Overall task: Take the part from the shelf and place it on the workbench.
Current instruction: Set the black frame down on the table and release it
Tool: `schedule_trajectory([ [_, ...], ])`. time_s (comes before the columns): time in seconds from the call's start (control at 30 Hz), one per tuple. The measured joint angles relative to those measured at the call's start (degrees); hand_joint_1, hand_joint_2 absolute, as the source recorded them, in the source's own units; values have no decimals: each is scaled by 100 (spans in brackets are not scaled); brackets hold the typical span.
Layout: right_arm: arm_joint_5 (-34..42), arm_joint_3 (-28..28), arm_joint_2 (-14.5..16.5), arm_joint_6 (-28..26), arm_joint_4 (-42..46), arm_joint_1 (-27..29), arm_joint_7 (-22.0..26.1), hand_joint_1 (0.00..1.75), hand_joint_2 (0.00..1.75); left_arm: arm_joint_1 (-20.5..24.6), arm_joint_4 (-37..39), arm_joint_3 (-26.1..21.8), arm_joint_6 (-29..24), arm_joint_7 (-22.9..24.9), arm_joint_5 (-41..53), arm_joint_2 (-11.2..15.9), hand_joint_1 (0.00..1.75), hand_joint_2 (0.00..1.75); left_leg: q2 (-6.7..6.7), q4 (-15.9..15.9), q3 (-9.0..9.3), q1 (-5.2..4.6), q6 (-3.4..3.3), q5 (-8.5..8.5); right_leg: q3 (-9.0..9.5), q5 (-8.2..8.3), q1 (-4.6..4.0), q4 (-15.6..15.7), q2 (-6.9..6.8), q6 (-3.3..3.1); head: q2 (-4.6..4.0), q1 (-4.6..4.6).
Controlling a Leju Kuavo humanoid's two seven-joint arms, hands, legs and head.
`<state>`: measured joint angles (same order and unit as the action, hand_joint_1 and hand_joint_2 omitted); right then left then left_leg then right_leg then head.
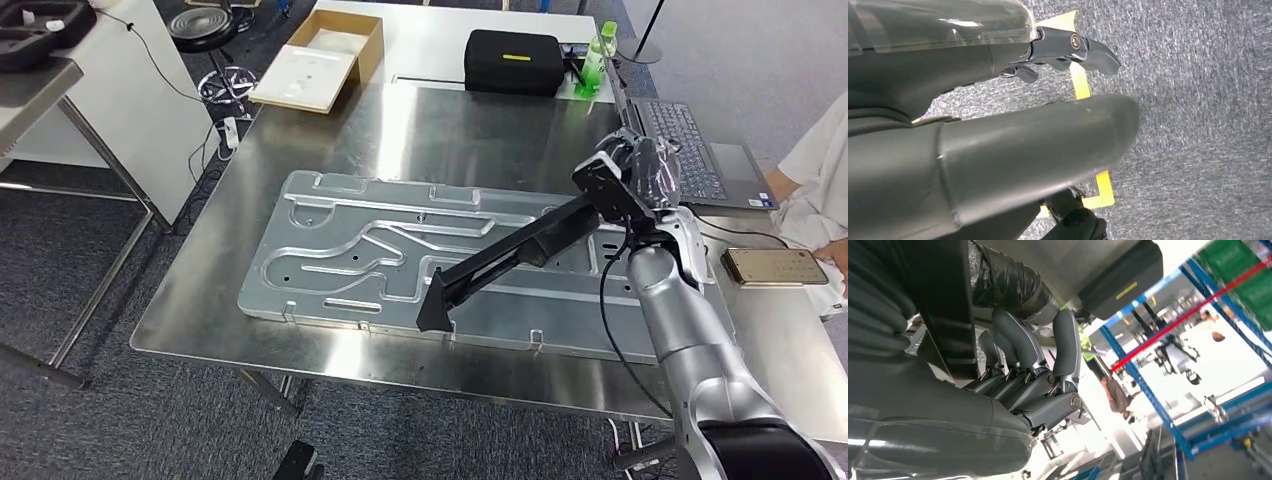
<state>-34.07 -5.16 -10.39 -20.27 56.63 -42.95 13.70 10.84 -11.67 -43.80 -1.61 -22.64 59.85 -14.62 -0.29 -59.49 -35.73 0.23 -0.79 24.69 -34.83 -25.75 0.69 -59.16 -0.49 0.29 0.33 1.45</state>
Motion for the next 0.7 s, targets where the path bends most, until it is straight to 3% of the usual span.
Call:
schedule_trajectory([
  [0.13,-9,-1,-109,269,-184,-139,137,175,175,4,0,2,18,-5,-2,4,0,0,-8,79,34,-5,-146,-35,-33,-74,24,-79,1,123,0,-2],
  [0.2,-8,-4,-171,447,-232,-195,227,175,175,14,0,4,37,-14,2,4,0,0,-7,118,53,14,-205,-56,-259,-360,41,-570,14,169,0,-4],
  [0.27,-15,-22,-214,542,-272,-225,261,175,175,16,0,9,48,-19,9,5,0,0,-9,118,54,11,-227,-52,-629,-664,51,-1301,23,206,0,-3],
  [0.3,-22,-40,-225,567,-289,-226,265,175,175,13,0,14,50,-21,14,5,0,0,-11,116,56,10,-228,-48,-748,-691,57,-1508,23,217,0,-4],
  [0.33,-36,-64,-234,583,-303,-227,267,175,175,12,0,21,50,-30,19,5,0,0,-13,111,60,10,-226,-43,-773,-611,62,-1513,23,221,0,-4],
  [0.4,-75,-115,-254,592,-319,-247,267,175,175,15,0,39,47,-74,25,4,0,0,-19,95,75,13,-201,-23,-496,-206,72,-892,23,212,0,-4],
  [0.47,-103,-162,-282,584,-333,-283,267,175,175,25,0,56,19,-146,28,4,0,0,-27,72,72,-1,-151,0,-173,52,53,-207,29,174,0,-3],
  [0.5,-109,-181,-296,572,-345,-293,267,175,175,30,0,67,-7,-176,32,4,0,0,-30,67,66,-9,-120,5,-101,81,36,-42,34,148,0,-2],
  [0.6,-130,-221,-323,494,-384,-293,268,175,175,44,0,91,-61,-206,51,4,0,0,-29,78,61,-15,-29,14,-93,77,23,7,44,51,0,-1],
  [0.67,-122,-237,-329,418,-397,-296,264,87,175,51,0,95,-64,-203,57,5,0,87,-18,-132,-23,-11,31,172,-77,92,51,30,39,-29,0,0],
  [0.7,-116,-240,-328,384,-403,-296,255,44,175,53,0,97,-73,-194,65,6,0,131,-11,-416,-146,-6,55,338,-70,95,55,38,35,-61,0,1],
])
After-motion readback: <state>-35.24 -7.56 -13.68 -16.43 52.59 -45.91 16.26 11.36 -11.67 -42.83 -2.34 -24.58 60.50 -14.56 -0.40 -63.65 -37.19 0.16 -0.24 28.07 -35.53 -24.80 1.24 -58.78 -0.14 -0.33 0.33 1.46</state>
